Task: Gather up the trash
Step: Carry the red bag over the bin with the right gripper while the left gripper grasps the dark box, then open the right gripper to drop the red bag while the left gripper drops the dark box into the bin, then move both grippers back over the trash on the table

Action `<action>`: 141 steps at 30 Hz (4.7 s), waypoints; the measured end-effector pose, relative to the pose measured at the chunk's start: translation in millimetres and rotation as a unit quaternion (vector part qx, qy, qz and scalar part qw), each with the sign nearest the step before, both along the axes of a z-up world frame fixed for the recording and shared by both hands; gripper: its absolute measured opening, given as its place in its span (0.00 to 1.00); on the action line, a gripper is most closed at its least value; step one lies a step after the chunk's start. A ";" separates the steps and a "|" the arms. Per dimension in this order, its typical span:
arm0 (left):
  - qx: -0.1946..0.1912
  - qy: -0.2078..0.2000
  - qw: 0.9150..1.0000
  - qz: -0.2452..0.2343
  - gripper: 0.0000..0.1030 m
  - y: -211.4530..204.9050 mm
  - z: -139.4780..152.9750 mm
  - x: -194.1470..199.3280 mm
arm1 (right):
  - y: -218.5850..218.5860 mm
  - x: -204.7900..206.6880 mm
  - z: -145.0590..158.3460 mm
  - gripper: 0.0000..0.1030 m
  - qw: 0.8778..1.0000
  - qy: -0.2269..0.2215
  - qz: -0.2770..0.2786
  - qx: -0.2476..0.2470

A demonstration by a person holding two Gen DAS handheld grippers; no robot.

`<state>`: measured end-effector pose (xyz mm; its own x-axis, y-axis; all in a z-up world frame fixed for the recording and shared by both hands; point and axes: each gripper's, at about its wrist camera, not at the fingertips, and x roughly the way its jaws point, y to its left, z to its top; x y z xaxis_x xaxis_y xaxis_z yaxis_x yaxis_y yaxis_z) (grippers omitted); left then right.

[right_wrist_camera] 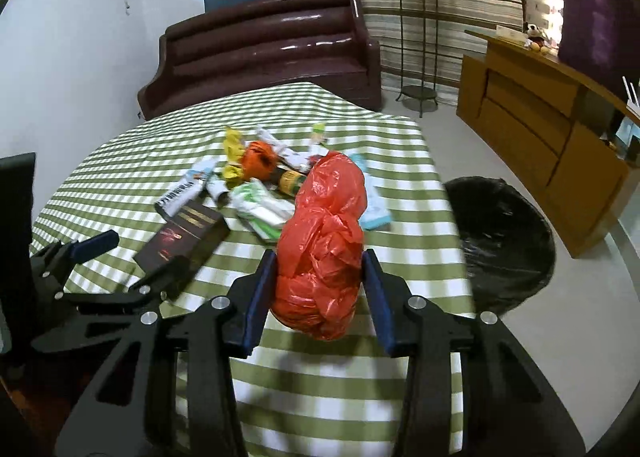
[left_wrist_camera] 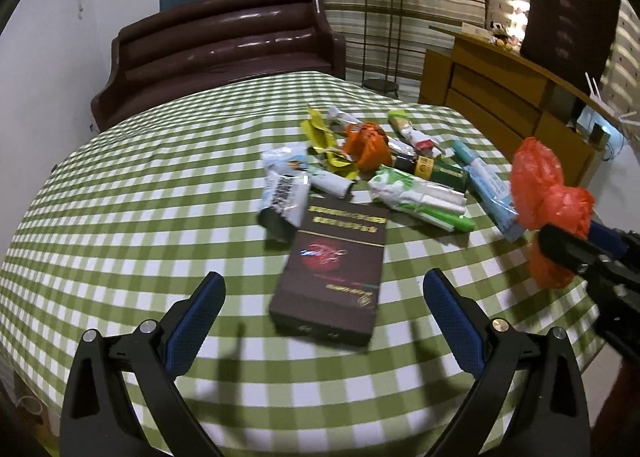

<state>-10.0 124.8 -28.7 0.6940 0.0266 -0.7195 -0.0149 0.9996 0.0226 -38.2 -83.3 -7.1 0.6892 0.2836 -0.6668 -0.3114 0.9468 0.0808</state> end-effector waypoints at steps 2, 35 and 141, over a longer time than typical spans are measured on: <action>0.008 0.002 1.000 0.001 0.94 -3.6 -1.7 5.5 | -9.3 0.4 0.1 0.41 1.000 -0.006 -0.005 -0.006; -0.022 -0.066 0.997 -0.029 0.56 -32.1 30.7 -19.0 | -62.1 17.7 0.1 0.41 0.998 -0.022 -0.060 0.009; 0.020 -0.020 0.993 0.116 0.73 67.2 16.9 21.6 | 52.7 53.9 -11.7 0.52 0.998 0.004 0.057 0.003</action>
<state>11.7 192.0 -11.8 0.6934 0.2178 -0.6869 -0.2466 0.9674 0.0577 15.7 -30.6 -18.8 0.6463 0.3641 -0.6706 -0.4170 0.9045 0.0892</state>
